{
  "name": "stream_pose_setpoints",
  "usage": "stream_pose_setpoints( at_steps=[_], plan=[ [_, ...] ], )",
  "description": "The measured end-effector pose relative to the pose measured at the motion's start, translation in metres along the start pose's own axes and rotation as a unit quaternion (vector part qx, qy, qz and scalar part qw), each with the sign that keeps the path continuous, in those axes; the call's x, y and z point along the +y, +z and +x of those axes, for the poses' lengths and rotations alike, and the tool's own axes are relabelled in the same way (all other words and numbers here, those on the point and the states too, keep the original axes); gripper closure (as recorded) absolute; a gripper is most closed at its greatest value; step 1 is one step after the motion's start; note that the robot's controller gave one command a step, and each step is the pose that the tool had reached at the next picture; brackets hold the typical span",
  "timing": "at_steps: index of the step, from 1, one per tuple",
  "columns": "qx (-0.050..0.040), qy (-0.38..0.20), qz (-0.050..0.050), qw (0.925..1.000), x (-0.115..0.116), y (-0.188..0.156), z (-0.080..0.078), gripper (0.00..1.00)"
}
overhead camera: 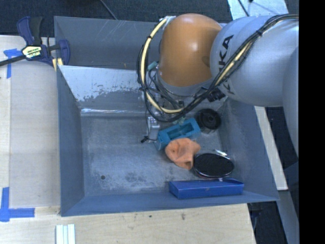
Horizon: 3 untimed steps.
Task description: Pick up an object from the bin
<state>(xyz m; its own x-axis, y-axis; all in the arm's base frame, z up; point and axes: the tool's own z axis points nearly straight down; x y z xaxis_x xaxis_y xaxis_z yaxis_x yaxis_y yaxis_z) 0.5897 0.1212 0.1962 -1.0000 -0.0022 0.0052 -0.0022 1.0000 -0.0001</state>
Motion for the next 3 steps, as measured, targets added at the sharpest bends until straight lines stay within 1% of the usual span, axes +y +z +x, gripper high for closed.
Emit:
stream_pose_setpoints(
  at_steps=[1, 2, 3],
  plan=[
    [-0.004, 0.001, -0.001, 1.0, -0.001, -0.005, -0.001, 0.0],
    [-0.0052, -0.033, -0.001, 0.9995, -0.041, 0.016, 0.016, 0.0],
    [-0.0049, -0.125, 0.001, 0.9922, -0.059, 0.063, 0.021, 0.0]
  ],
)
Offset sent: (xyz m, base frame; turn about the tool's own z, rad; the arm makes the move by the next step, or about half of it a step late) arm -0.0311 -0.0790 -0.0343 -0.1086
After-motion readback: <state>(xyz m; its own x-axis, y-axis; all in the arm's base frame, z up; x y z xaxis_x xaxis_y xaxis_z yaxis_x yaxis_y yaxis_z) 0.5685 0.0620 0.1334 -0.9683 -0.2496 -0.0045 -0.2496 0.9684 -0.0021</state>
